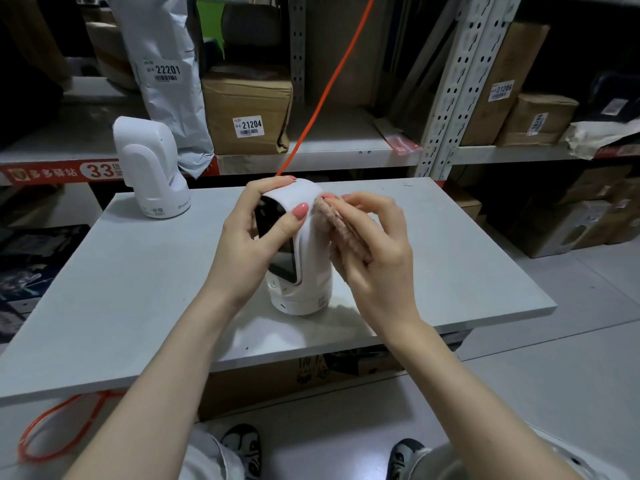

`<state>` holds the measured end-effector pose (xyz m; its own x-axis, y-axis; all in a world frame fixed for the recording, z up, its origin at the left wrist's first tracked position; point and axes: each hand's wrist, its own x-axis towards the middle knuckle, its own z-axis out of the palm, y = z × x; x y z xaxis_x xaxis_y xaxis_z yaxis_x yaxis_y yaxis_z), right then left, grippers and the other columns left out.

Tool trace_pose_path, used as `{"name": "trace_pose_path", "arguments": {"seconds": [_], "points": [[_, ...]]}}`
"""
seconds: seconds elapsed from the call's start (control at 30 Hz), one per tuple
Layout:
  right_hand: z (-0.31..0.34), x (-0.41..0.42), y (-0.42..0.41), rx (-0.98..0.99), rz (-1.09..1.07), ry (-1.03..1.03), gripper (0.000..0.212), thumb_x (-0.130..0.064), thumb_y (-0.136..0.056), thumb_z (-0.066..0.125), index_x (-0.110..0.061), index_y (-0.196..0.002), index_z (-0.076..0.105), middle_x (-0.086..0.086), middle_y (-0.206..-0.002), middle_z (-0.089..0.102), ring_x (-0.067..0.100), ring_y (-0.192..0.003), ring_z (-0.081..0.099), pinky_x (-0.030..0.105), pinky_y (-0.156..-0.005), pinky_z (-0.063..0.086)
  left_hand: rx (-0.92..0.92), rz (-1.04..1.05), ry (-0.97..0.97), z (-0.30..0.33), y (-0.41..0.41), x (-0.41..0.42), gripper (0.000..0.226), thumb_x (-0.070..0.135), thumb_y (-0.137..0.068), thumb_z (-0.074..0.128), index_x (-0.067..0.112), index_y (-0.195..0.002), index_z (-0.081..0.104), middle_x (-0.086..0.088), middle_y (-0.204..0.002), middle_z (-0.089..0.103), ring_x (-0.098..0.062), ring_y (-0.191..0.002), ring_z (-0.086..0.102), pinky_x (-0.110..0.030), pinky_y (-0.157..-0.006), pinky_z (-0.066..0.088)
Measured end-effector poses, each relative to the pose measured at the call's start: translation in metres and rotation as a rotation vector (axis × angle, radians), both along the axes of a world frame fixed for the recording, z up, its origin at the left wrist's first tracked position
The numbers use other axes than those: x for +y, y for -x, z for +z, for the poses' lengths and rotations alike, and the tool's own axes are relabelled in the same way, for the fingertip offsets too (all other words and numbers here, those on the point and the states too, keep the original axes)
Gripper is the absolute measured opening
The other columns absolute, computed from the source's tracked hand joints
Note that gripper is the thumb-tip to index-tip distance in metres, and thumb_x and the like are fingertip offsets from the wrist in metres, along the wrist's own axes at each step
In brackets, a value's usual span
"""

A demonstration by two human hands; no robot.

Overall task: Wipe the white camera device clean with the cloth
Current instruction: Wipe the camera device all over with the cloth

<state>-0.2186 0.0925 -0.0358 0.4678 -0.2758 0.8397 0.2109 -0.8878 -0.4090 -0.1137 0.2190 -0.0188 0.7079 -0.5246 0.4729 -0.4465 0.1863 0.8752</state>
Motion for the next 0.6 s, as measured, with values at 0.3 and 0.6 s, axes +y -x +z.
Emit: {"name": "trace_pose_path", "arguments": {"seconds": [0.3, 0.6], "points": [[-0.024, 0.009, -0.002, 0.021, -0.042, 0.054, 0.022, -0.018, -0.088, 0.069, -0.012, -0.109, 0.072, 0.006, -0.107, 0.064, 0.024, -0.097, 0.059, 0.033, -0.073, 0.05, 0.201, 0.1, 0.078, 0.001, -0.013, 0.0, 0.03, 0.054, -0.073, 0.065, 0.045, -0.101, 0.061, 0.019, -0.1, 0.063, -0.009, -0.101, 0.059, -0.052, -0.096, 0.05], [-0.004, 0.017, -0.005, -0.073, -0.05, 0.023, 0.031, -0.011, -0.087, 0.07, -0.01, -0.117, 0.068, 0.005, -0.108, 0.066, 0.025, -0.097, 0.061, 0.031, -0.077, 0.052, 0.178, 0.003, 0.072, 0.0, -0.007, 0.003, 0.032, 0.046, -0.074, 0.065, 0.039, -0.105, 0.062, 0.016, -0.097, 0.065, -0.008, -0.095, 0.059, -0.038, -0.086, 0.049]]}}
